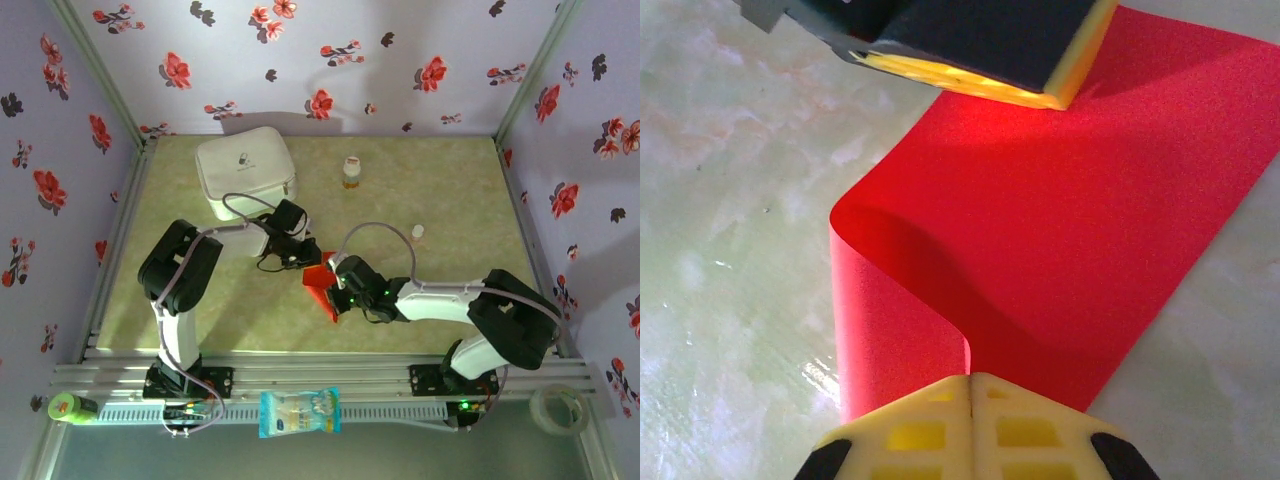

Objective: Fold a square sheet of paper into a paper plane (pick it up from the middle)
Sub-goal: Third fold the triangle at the center of the table.

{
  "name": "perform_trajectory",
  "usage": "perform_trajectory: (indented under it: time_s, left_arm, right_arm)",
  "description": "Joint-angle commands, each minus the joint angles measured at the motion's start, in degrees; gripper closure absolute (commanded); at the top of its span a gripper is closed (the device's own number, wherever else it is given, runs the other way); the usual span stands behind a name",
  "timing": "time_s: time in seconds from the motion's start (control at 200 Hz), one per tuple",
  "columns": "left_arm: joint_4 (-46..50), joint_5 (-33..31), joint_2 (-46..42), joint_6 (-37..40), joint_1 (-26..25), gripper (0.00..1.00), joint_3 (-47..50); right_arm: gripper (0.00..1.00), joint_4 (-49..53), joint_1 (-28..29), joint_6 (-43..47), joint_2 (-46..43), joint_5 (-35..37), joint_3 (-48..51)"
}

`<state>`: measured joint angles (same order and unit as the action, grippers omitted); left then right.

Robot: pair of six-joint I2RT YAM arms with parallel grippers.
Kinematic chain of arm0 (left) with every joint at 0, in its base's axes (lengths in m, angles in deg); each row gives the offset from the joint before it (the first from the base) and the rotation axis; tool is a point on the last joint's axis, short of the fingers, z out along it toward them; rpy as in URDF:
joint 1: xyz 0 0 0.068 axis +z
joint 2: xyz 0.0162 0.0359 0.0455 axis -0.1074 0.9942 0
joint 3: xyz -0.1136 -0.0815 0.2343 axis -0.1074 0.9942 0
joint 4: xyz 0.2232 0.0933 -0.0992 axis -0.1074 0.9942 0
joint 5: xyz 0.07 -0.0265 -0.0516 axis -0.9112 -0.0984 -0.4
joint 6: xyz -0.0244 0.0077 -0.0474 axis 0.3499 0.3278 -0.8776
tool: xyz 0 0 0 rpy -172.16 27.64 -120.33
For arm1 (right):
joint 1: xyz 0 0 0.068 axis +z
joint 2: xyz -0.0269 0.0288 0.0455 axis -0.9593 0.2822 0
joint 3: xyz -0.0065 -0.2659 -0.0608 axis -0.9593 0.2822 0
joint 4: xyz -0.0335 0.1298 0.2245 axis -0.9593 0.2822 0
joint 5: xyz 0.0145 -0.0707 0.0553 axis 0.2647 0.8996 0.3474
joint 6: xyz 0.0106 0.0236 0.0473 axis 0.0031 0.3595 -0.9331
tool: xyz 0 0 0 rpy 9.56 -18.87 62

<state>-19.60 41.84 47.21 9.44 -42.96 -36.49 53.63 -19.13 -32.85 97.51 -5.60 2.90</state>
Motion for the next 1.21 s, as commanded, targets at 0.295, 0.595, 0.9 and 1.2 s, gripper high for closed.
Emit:
perform_trajectory:
  time_s: [0.295,0.595,0.9,1.2]
  left_arm:
    - [3.3,-2.3,-0.5,-0.2,-0.4,0.86,1.6]
    - [3.3,-2.3,-0.4,-0.2,-0.4,0.86,1.4]
    - [3.0,-2.3,-0.6,-0.5,-0.4,0.86,1.9]
    - [2.8,-2.3,-1.2,-0.6,-0.4,0.86,2.4]
  right_arm:
    - [1.00,2.4,-1.8,0.1,1.1,2.9,-2.5]
    - [1.00,3.3,-2.0,-1.6,2.6,1.2,-3.1]
    - [1.00,5.6,-2.5,-2.1,3.4,1.5,-4.4]
    - [1.00,8.4,-2.5,-2.4,2.6,-1.7,-5.7]
